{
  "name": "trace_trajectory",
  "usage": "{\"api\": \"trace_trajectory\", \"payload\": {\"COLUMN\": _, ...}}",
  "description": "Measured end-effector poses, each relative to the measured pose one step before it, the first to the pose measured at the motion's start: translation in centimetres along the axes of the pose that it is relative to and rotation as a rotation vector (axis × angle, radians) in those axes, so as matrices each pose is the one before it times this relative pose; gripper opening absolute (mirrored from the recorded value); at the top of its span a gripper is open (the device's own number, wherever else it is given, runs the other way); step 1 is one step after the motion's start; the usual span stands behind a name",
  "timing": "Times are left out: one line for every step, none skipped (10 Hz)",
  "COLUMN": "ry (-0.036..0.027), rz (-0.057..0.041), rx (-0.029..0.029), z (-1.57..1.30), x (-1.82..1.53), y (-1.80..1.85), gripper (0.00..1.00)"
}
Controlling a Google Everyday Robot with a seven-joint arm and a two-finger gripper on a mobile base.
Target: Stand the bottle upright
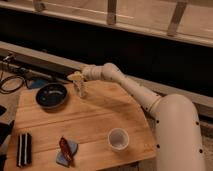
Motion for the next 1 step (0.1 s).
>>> {"api": "trace_trajectory", "payload": {"ry": -0.00034, "rz": -0.00308, "rx": -0.00628, "z": 0.649, "x": -0.276, "y": 0.292, "gripper": 0.8}}
